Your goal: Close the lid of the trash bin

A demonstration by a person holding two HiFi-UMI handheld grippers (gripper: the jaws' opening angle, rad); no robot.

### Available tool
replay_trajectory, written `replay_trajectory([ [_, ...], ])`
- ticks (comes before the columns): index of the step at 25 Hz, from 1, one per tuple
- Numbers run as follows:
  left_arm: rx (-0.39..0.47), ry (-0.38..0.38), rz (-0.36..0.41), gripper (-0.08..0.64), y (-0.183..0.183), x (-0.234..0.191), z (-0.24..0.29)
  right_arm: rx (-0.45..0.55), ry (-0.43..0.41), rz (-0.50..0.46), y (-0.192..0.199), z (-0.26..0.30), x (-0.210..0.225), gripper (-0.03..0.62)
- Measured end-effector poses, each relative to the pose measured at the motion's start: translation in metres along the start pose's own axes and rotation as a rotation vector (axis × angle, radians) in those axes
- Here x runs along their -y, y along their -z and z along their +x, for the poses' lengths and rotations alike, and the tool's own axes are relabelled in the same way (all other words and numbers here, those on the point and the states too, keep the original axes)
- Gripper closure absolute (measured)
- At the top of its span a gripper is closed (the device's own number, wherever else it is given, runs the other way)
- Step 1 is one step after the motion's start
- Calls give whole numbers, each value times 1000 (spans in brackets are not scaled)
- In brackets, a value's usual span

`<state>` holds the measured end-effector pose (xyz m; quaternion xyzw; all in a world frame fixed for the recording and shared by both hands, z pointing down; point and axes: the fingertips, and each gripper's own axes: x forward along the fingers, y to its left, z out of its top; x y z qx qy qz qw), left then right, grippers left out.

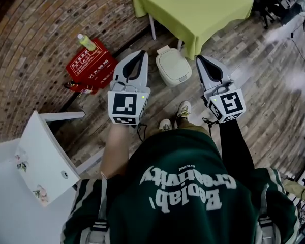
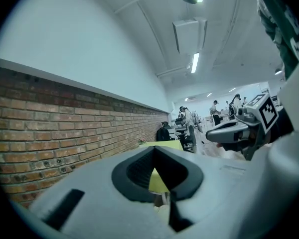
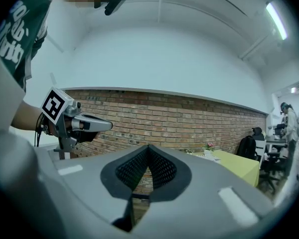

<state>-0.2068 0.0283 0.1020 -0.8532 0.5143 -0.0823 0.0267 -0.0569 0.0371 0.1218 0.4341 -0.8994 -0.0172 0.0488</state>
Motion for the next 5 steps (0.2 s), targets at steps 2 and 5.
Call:
replay_trajectory([
  [2,3,4,-3,553,1,-2,-3,0,2,-4,-1,1,-4,580],
  [5,8,9,-12,552,2,-6,-5,0,5,-8,-1,4,-8,580],
])
